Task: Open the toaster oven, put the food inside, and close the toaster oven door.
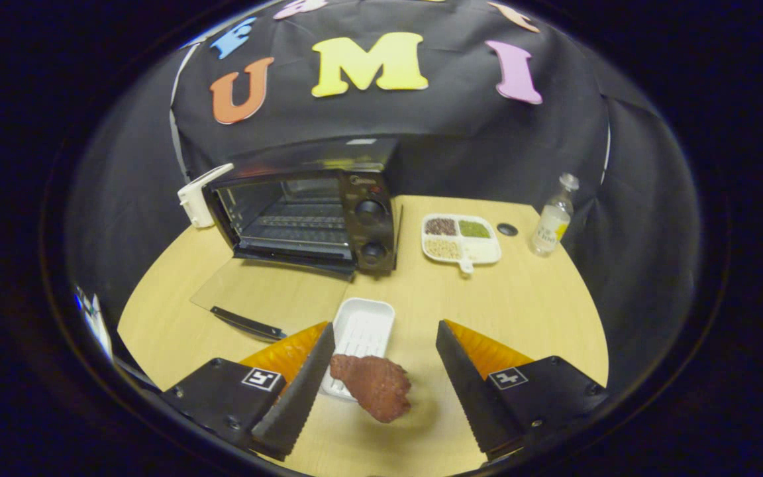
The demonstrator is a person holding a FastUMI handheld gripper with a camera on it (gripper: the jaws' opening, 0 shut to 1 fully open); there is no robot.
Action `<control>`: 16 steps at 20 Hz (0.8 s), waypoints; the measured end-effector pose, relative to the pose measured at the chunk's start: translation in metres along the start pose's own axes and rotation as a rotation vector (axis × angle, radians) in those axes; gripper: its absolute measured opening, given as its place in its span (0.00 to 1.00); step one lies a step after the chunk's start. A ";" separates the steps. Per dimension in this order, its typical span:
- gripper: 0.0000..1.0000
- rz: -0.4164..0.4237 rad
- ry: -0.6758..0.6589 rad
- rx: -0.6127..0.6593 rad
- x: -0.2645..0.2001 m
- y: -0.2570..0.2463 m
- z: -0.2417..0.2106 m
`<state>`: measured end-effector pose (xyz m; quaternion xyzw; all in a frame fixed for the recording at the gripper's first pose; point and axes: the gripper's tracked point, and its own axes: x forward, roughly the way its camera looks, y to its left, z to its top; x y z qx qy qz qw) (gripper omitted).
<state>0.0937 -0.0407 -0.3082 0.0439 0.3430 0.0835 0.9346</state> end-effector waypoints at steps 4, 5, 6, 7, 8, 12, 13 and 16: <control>0.95 0.119 0.075 0.139 0.002 -0.003 -0.027; 0.92 0.148 0.096 0.171 0.004 -0.001 -0.032; 0.88 0.177 0.116 0.201 0.006 -0.001 -0.037; 0.85 0.201 0.137 0.227 0.009 0.001 -0.042; 0.81 0.227 0.155 0.246 0.013 0.000 -0.046; 0.55 0.339 0.227 0.347 0.021 0.004 -0.058; 0.44 0.388 0.250 0.412 0.020 0.009 -0.057; 0.20 0.461 0.312 0.557 0.023 0.012 -0.060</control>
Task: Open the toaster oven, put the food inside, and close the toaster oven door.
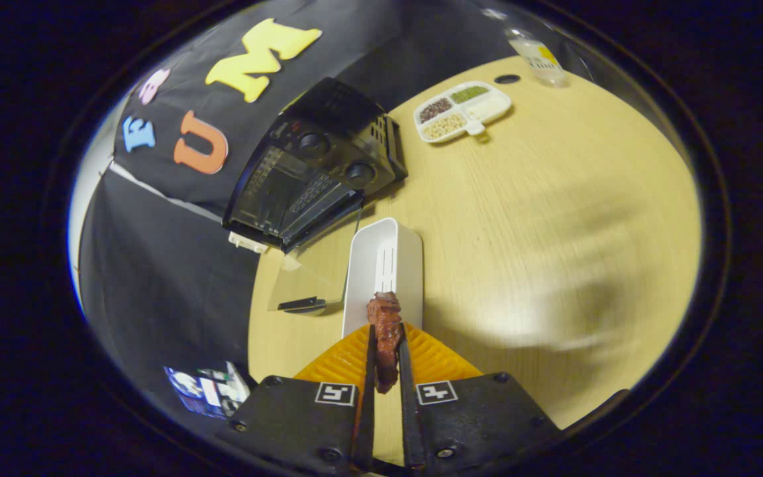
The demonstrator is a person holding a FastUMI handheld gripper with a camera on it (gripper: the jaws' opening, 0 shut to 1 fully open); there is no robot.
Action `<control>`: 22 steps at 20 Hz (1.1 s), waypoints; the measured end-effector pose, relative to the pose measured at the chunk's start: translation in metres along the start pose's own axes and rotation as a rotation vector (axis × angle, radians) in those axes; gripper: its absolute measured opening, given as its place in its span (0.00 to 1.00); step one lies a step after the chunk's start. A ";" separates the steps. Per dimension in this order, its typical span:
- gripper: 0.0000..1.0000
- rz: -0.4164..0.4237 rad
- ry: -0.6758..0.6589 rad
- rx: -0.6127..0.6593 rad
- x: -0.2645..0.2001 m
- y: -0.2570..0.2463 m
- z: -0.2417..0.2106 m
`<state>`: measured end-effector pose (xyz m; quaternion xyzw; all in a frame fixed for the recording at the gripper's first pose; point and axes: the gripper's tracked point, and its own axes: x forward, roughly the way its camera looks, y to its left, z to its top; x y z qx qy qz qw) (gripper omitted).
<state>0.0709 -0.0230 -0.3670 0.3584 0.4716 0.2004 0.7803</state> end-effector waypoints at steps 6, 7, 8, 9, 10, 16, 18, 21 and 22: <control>0.14 0.006 -0.009 -0.054 -0.020 0.024 0.012; 0.13 0.002 -0.023 -0.073 -0.023 0.032 0.014; 0.13 0.007 -0.040 -0.085 -0.025 0.043 0.016; 0.13 0.014 -0.058 -0.093 -0.025 0.056 0.019; 0.14 0.021 -0.080 -0.100 -0.024 0.069 0.020; 0.14 0.116 -0.222 -0.043 0.023 0.152 0.033; 0.13 0.131 -0.269 -0.021 0.046 0.169 0.040; 0.13 0.144 -0.359 0.031 0.078 0.190 0.053; 0.13 0.153 -0.392 0.056 0.089 0.198 0.060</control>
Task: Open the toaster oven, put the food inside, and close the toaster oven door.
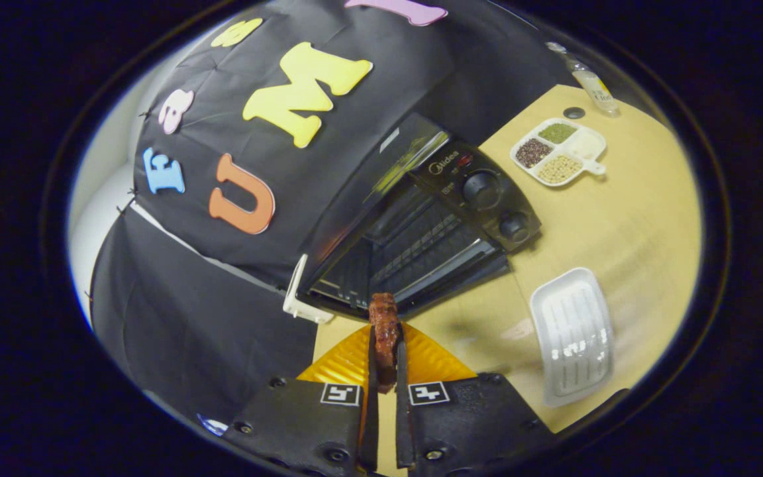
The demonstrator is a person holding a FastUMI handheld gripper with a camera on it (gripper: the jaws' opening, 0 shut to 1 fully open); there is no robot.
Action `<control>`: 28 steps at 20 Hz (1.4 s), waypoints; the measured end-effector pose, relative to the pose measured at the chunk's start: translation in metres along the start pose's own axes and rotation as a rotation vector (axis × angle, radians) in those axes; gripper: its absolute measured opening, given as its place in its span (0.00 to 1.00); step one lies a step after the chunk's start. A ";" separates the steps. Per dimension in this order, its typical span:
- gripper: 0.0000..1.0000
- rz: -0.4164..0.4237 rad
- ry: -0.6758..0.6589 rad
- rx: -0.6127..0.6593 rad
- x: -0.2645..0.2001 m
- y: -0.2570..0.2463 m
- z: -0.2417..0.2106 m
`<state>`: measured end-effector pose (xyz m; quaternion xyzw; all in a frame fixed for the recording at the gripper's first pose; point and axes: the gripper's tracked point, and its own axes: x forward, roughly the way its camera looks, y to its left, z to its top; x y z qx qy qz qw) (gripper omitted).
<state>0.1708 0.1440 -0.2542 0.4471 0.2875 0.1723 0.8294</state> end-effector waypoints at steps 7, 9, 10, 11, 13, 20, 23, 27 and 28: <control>0.13 -0.027 -0.178 0.145 0.089 0.008 0.000; 0.13 -0.052 -0.221 0.170 0.108 0.004 0.003; 0.13 -0.055 -0.246 0.184 0.116 0.004 0.005; 0.13 -0.057 -0.275 0.186 0.123 0.004 0.010; 0.13 -0.088 -0.321 0.159 0.134 -0.003 0.020; 0.15 -0.175 -0.396 0.063 0.154 -0.013 0.041; 0.20 -0.245 -0.401 -0.016 0.156 -0.022 0.044; 0.67 -0.338 -0.405 -0.189 0.147 -0.026 0.051; 0.72 -0.356 -0.412 -0.234 0.146 -0.027 0.054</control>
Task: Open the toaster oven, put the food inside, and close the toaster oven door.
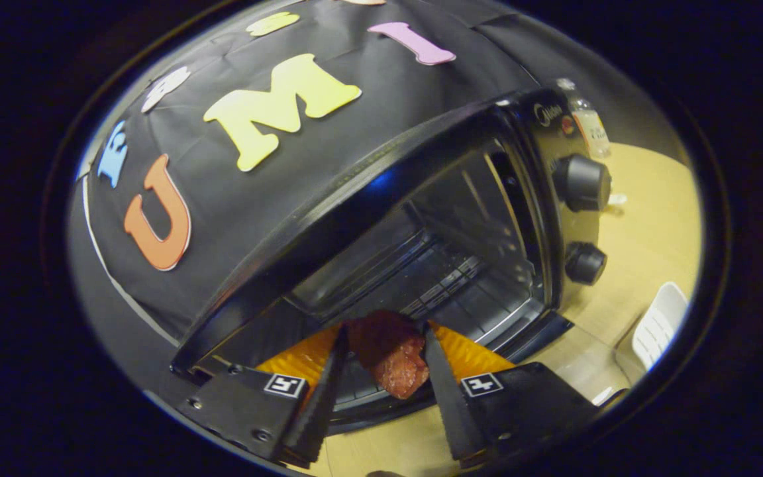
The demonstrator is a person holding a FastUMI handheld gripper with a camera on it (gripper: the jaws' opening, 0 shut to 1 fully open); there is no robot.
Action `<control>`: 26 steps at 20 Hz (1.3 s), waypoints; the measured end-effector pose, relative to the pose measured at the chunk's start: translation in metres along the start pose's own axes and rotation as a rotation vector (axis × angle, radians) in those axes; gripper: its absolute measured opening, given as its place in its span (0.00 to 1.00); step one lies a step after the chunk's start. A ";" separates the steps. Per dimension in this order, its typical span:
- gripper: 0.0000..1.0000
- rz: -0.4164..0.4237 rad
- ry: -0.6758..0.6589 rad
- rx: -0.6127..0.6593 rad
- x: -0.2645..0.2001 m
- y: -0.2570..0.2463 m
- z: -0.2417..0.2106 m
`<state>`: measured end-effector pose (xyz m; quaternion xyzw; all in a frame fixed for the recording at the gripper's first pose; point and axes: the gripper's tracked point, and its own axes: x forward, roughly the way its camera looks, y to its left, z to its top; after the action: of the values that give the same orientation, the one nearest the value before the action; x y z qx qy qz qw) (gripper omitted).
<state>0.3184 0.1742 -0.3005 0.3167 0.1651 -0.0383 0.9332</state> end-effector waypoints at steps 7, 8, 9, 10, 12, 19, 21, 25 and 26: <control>0.97 0.030 0.021 -0.258 -0.040 0.002 0.008; 0.97 0.037 0.027 -0.298 -0.051 0.002 0.008; 0.98 0.050 0.029 -0.331 -0.064 0.004 0.011; 0.97 0.061 0.034 -0.360 -0.076 0.006 0.012; 0.97 0.081 0.056 -0.415 -0.099 0.008 0.013; 0.98 0.069 0.128 -0.544 -0.172 -0.017 0.014; 0.98 0.049 0.150 -0.561 -0.186 -0.027 0.009; 0.98 0.030 0.192 -0.618 -0.208 -0.047 -0.006; 0.98 0.029 0.211 -0.620 -0.212 -0.052 -0.015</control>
<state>0.1053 0.1353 -0.2715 0.0220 0.2600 0.0600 0.9635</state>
